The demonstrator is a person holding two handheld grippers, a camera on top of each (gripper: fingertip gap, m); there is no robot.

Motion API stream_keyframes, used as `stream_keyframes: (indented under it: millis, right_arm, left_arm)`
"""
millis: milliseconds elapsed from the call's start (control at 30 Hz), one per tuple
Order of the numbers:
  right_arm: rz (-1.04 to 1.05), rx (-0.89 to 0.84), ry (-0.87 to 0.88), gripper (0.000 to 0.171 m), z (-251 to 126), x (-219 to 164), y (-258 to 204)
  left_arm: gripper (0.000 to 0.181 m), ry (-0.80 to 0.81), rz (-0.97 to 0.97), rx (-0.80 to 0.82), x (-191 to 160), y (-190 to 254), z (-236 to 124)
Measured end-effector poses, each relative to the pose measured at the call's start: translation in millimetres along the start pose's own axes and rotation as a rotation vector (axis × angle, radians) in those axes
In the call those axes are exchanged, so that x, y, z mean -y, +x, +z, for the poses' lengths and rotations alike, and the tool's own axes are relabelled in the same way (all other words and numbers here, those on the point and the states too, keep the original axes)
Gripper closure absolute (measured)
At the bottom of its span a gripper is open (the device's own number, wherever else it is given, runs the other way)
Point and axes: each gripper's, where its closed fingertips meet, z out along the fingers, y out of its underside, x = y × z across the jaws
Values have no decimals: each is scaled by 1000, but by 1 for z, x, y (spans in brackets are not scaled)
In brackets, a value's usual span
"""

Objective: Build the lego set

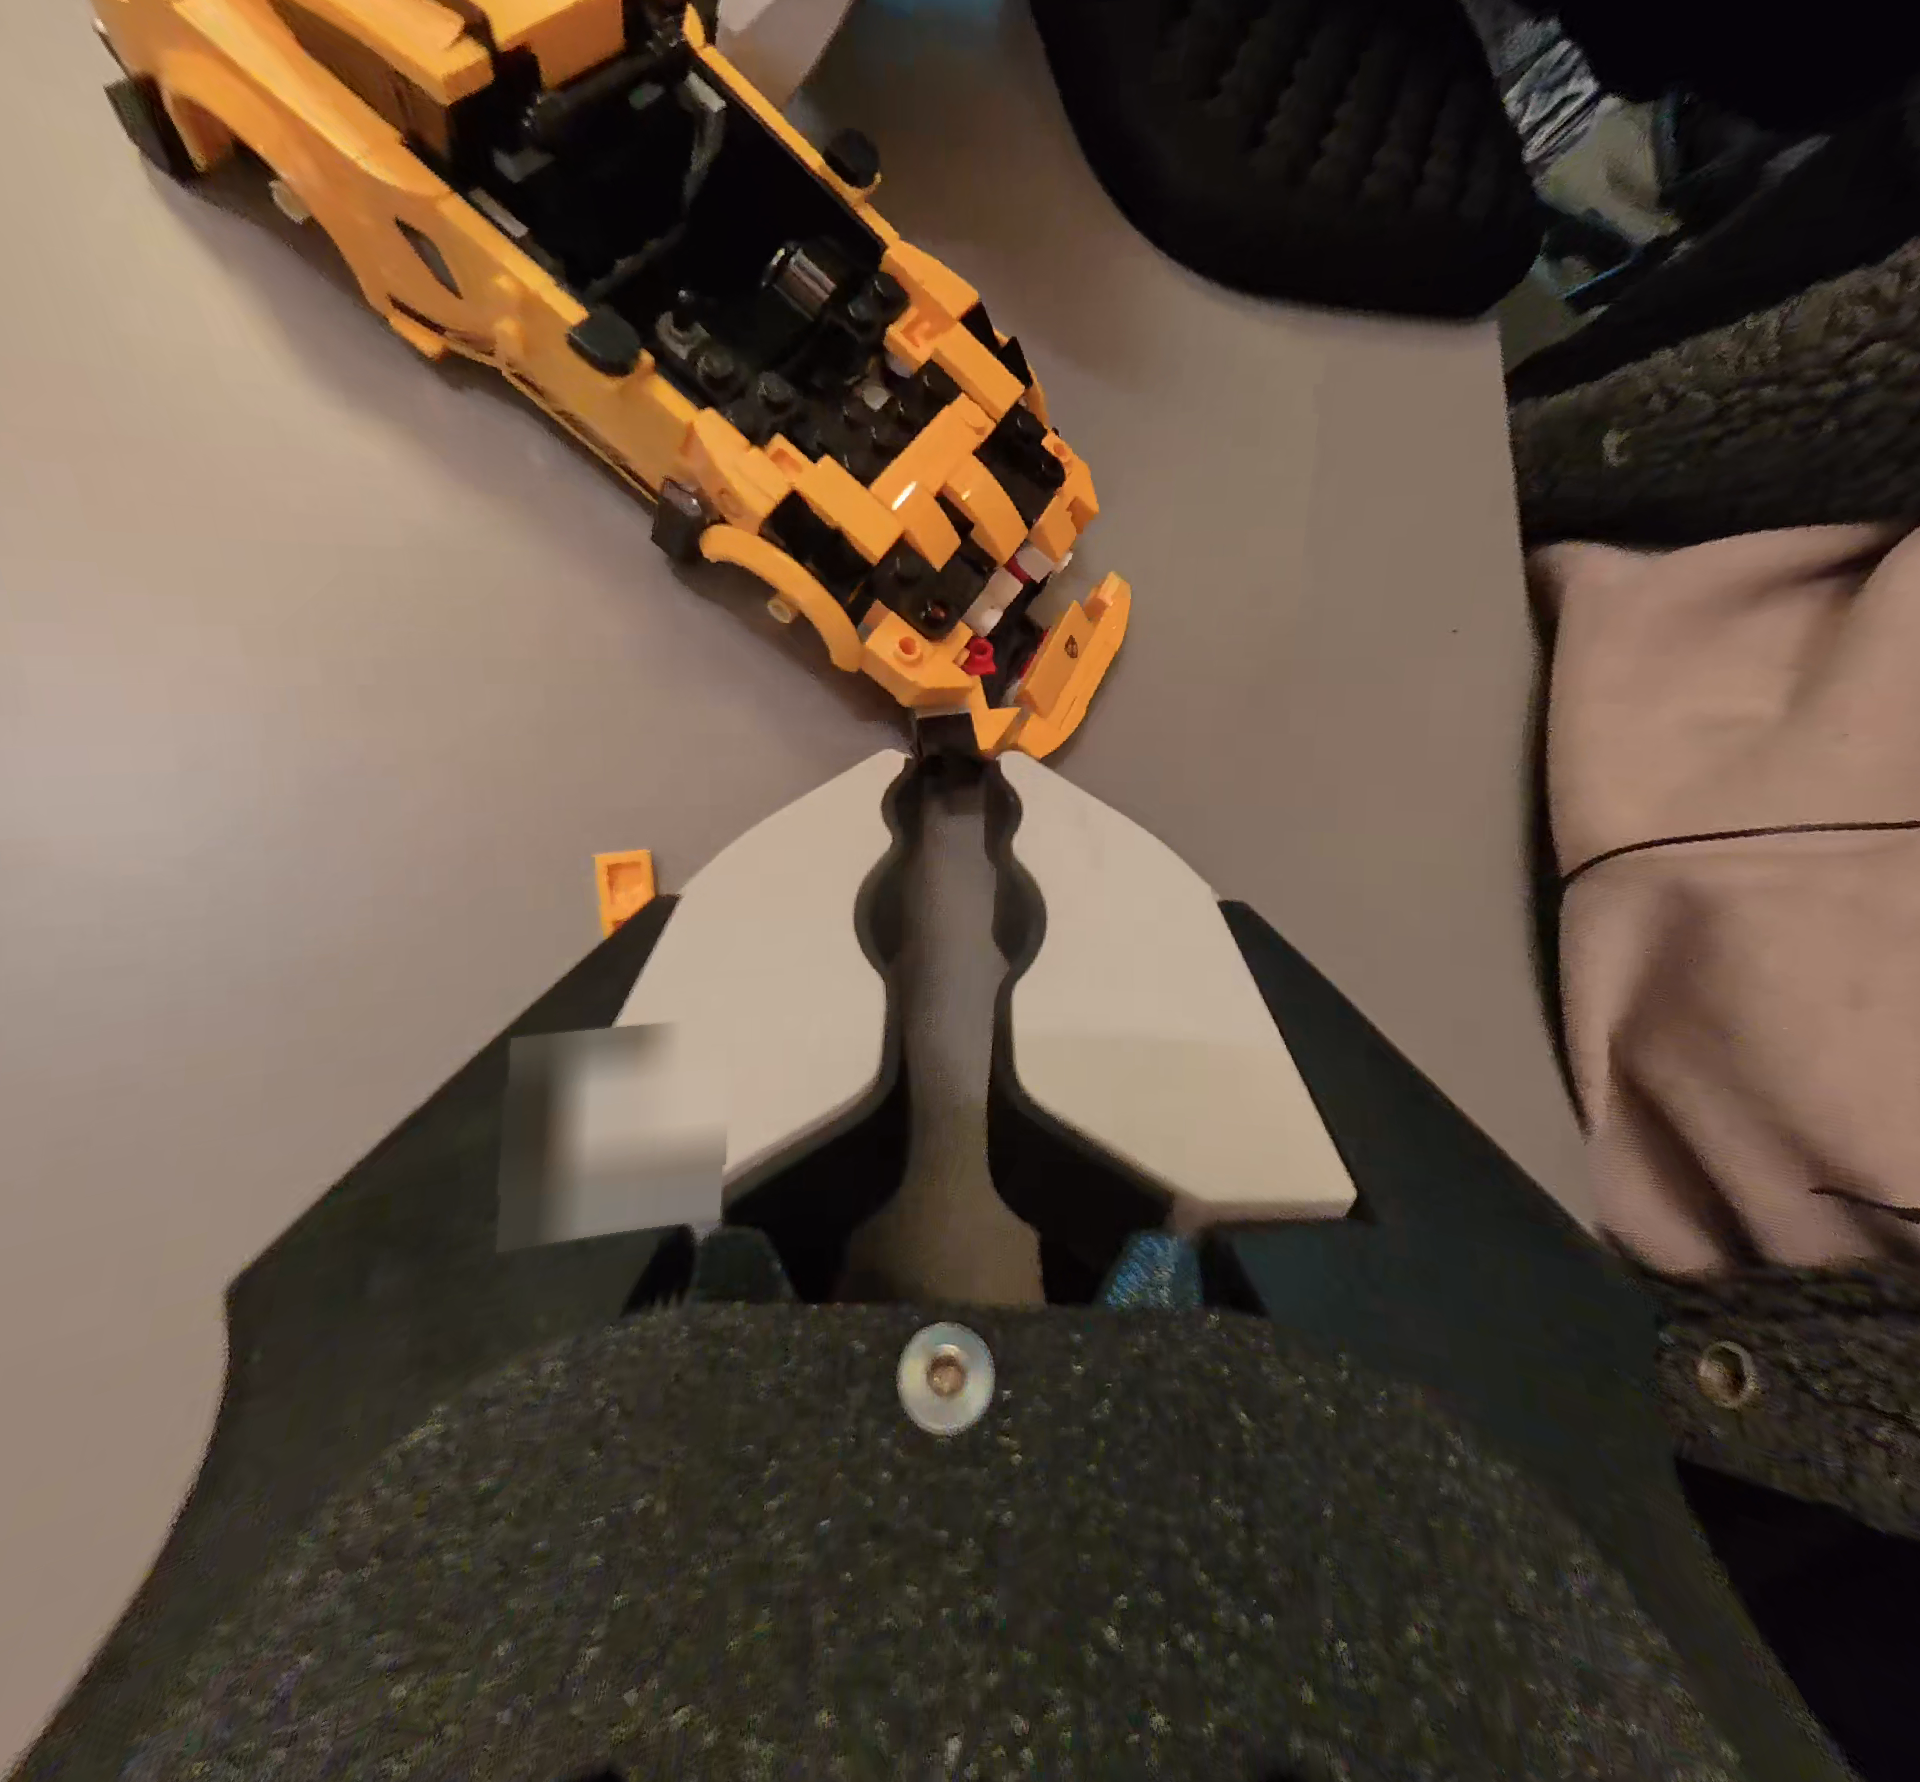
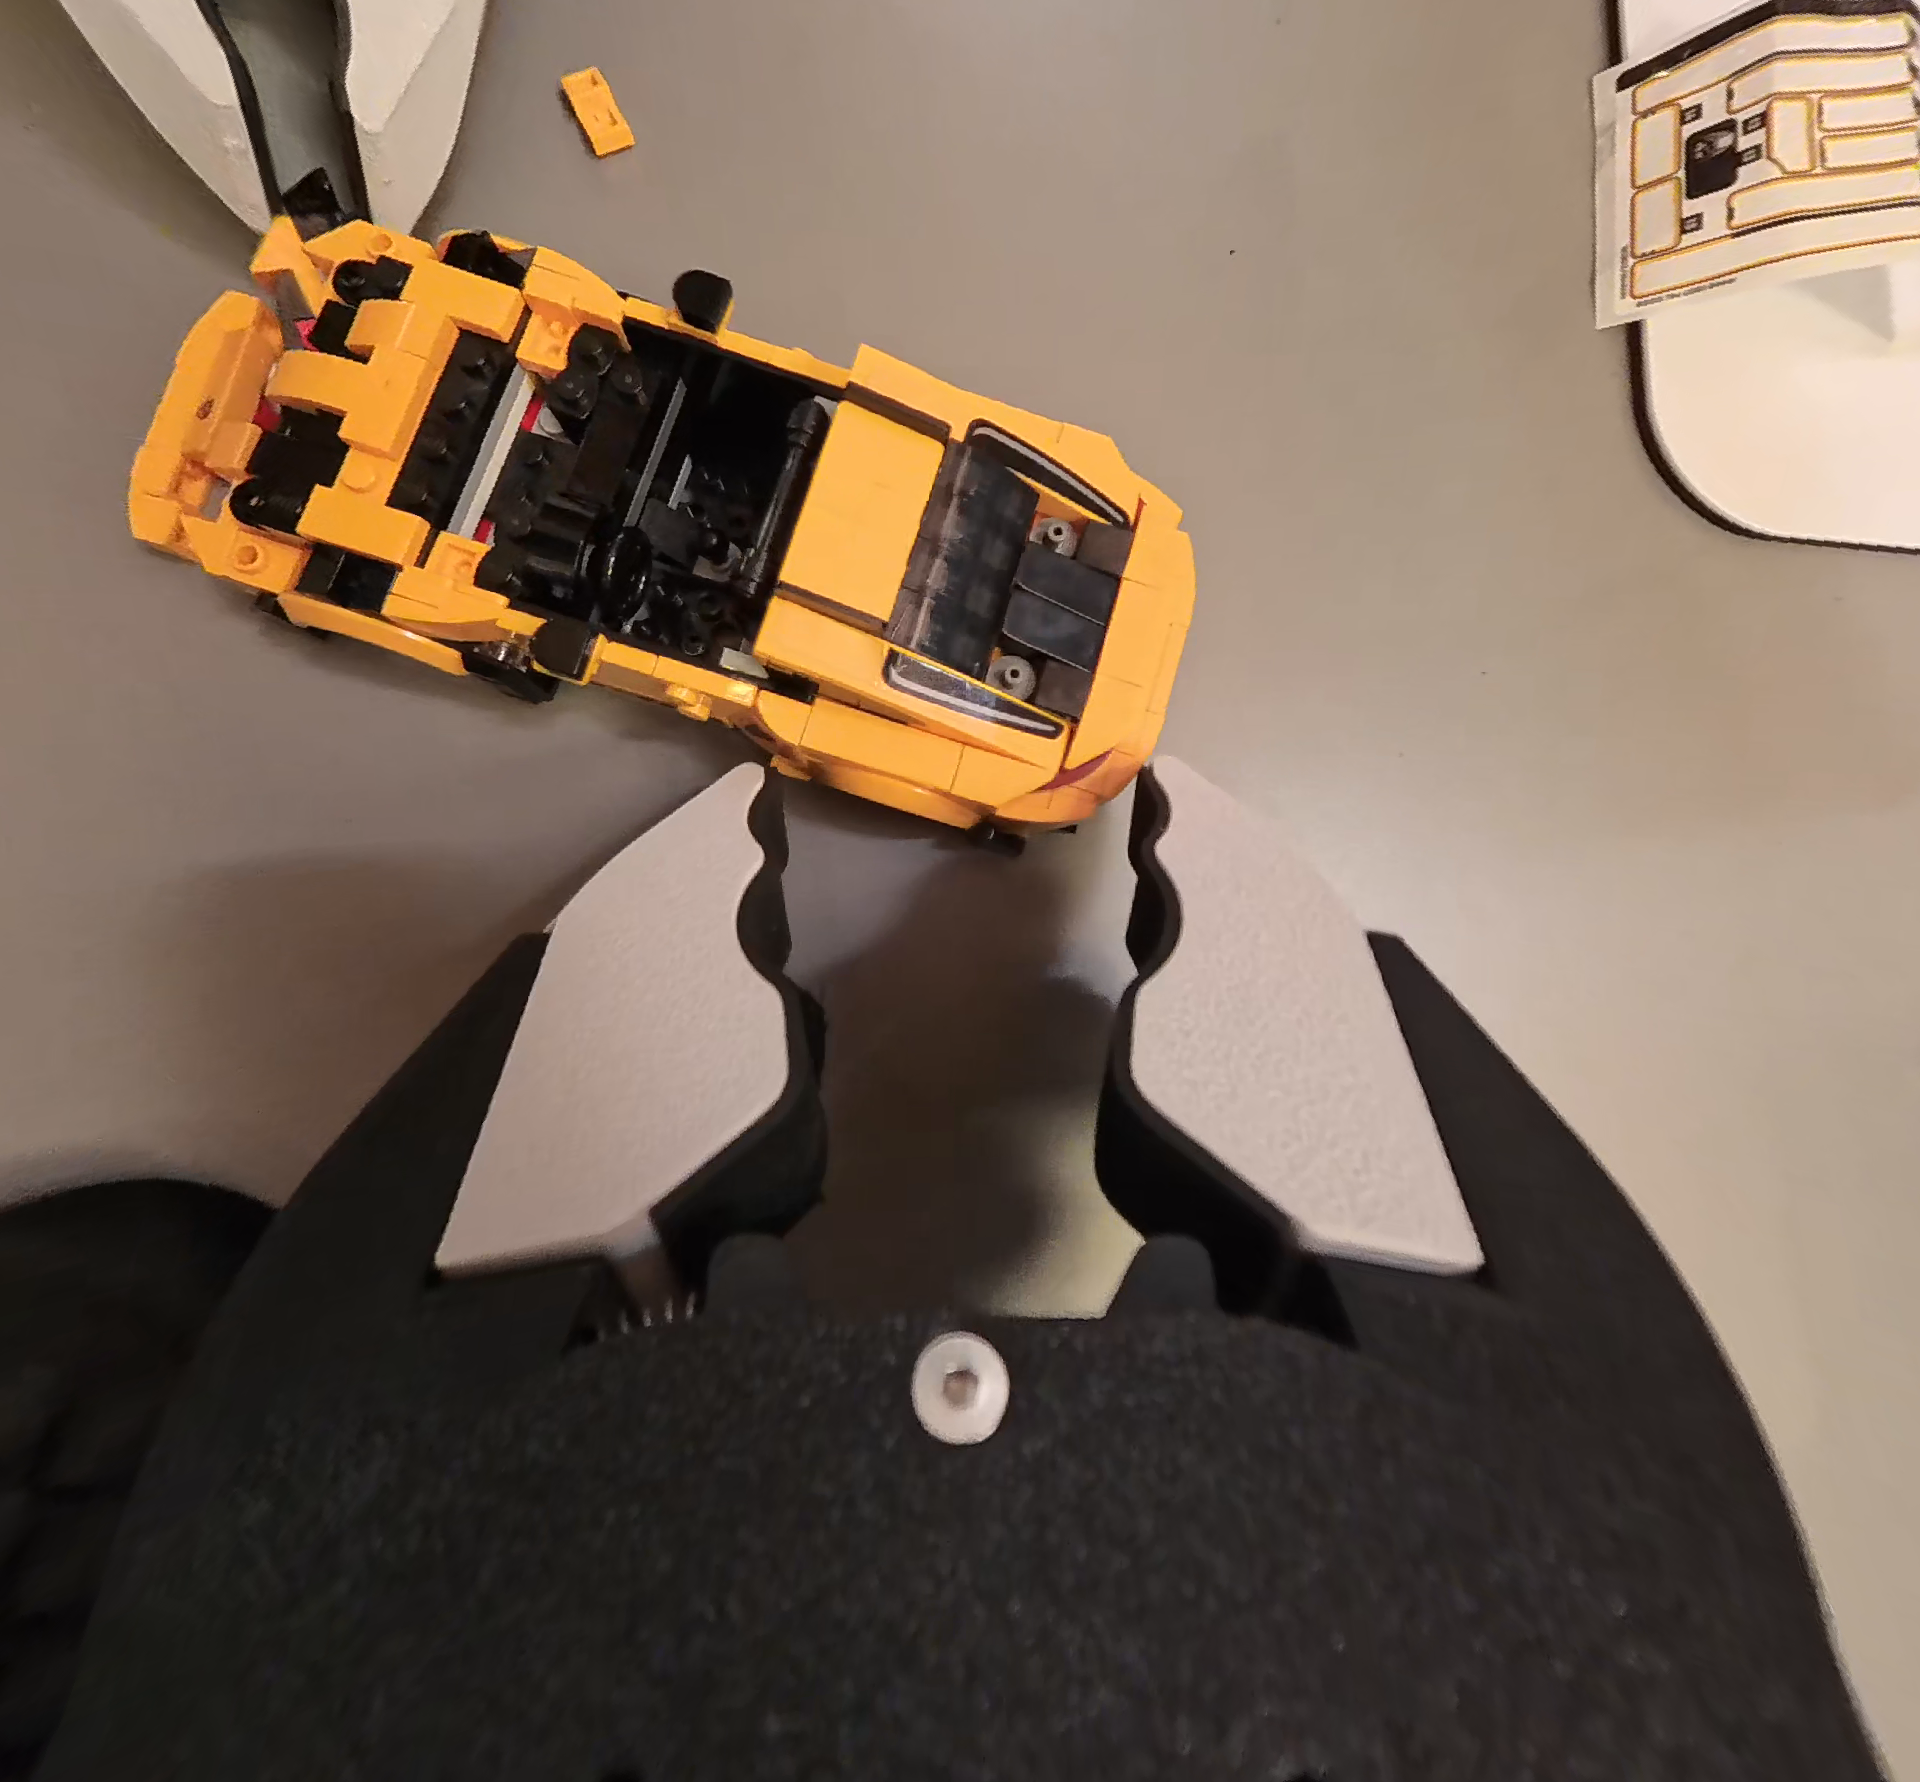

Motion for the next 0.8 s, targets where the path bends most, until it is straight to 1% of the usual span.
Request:
stream_keyframes:
  millis: [100, 167, 233, 333, 400, 500, 567, 633, 800]
  right_arm:
    - [11, -17, 0, 108, -1, 0, -1]
    - [16, -25, -1, 107, -1, 0, -1]
    - [20, -26, -4, 108, -1, 0, 0]
    - [15, -21, -19, 107, 0, 0, 0]
    - [11, -20, -30, 107, 1, 0, 1]
    - [8, -19, -40, 107, 1, 0, 1]
    - [9, -16, -44, 107, 1, 0, 1]
    - [12, -8, -52, 108, 1, -1, 1]
    - [55, 70, -36, 105, -1, 1, 0]
  left_arm:
    - [171, 10, -44, -46, 1, 2, 0]
    - [171, 10, -38, -51, 1, 2, 0]
    - [171, 5, -5, -40, 1, 2, 0]
    - [170, -18, 102, 20, -1, -1, 1]
    - [165, -32, 185, 78, -2, -5, 2]
    - [162, -47, 282, 151, -3, -9, 2]
    - [156, -50, 334, 191, -2, -11, 2]
    - [145, -50, 353, 166, -4, -6, 4]
    - [134, -26, 392, 204, 0, -10, 6]
